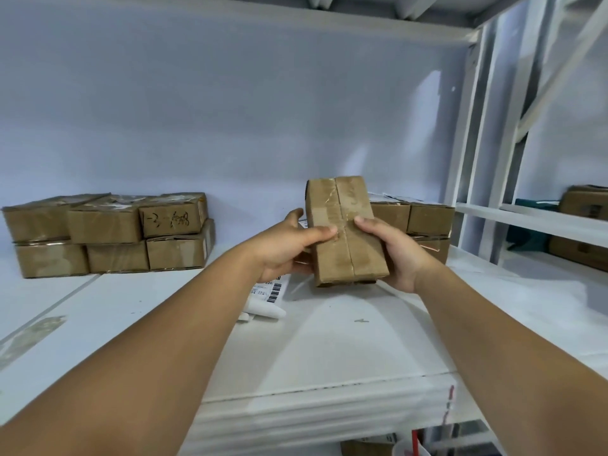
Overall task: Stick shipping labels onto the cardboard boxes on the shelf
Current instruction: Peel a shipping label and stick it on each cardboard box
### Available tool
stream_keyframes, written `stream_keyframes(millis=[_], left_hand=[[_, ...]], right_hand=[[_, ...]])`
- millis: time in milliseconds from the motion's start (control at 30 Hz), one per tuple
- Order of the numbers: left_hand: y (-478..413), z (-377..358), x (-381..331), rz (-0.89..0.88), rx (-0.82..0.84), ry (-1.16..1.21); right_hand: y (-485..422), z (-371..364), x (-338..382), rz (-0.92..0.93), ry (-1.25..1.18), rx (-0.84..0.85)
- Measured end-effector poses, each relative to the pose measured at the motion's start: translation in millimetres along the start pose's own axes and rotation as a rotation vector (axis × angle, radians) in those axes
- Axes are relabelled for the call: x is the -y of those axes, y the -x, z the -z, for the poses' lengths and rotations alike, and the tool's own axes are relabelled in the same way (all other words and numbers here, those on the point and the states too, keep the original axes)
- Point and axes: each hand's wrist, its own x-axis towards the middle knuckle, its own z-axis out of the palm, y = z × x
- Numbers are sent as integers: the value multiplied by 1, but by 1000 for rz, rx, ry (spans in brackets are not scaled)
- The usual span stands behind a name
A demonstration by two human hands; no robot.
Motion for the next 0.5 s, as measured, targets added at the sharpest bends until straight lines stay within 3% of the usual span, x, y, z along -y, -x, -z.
stream_keyframes(millis=[200, 333, 500], left_hand=[[-3, 7, -2, -14, -131, 53], [6, 6, -4, 62, -35, -22], [8, 6, -1, 175, 50, -170]], right_hand=[[-1, 3, -3, -19, 108, 7], [3, 2, -1, -112, 159, 39], [1, 6, 2, -81, 312, -85]])
